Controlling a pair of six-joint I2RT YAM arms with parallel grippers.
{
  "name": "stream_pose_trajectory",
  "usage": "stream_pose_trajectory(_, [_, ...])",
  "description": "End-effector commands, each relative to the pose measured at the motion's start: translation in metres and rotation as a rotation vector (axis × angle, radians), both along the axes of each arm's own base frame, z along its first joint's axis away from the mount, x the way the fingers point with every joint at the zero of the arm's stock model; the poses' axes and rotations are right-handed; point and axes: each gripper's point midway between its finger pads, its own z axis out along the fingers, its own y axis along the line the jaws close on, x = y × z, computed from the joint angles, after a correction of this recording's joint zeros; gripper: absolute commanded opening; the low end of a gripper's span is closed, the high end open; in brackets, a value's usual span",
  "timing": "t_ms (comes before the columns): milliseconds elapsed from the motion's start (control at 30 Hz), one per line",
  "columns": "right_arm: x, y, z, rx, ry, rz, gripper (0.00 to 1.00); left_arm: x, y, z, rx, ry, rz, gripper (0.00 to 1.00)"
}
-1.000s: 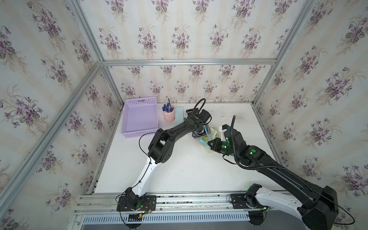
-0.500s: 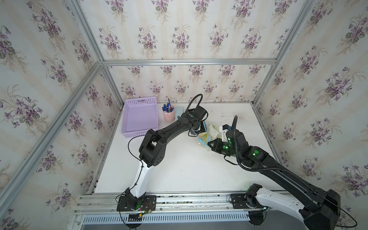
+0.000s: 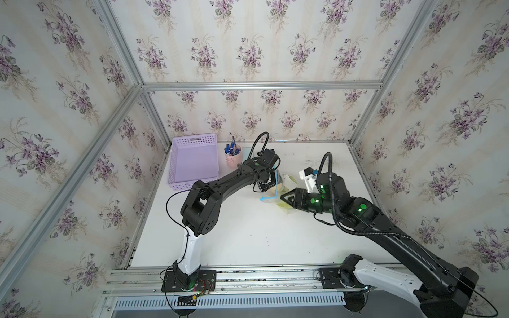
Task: Open the zip-top bag and take out the pear
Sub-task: Pick up the pear from the zipper food storage bag.
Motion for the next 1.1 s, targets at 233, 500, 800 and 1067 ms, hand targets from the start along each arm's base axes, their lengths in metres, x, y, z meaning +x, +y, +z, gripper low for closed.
stream_pose_trajectory(233, [0.153, -0.030, -0.033, 0.010, 0.134, -0.111, 0.48, 0.018, -0.004, 0.007, -0.070, -0.047, -0.006, 0.70])
stream_pose_trajectory(500, [0.207, -0.019, -0.136, -0.025, 0.317, -0.090, 0.18, 0.021, -0.007, -0.010, -0.022, -0.001, 0.009, 0.76])
stream_pose_trajectory(800, [0.195, -0.038, -0.207, -0.108, 0.404, -0.183, 0.11, 0.022, -0.006, -0.032, 0.000, 0.028, 0.031, 0.84])
stream_pose_trajectory(1067, [0.176, -0.028, -0.226, -0.157, 0.447, -0.135, 0.09, 0.021, -0.006, -0.035, 0.010, 0.021, 0.017, 0.88])
